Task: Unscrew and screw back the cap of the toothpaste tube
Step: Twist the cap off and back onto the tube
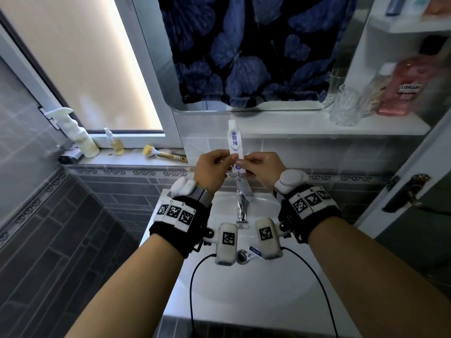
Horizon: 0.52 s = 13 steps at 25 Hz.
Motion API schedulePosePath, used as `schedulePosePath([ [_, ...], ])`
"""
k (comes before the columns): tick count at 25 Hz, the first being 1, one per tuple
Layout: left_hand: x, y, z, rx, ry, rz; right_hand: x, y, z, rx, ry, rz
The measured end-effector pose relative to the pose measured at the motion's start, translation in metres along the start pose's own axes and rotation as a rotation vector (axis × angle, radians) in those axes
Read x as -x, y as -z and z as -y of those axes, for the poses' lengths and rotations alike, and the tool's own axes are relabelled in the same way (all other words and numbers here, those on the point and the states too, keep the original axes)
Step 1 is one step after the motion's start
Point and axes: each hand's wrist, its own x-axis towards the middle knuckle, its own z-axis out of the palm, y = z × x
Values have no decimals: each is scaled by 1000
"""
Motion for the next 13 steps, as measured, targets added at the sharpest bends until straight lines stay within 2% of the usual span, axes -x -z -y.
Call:
schedulePosePath([
  [3, -5, 0, 3, -166, -19, -118, -5, -8, 4, -183, -70, 39],
  [7, -9, -8, 2, -58, 30, -113, -6, -2, 5, -263, -88, 11],
  [13, -8, -8, 8, 51, 16, 32, -7, 8, 6, 54, -64, 13],
])
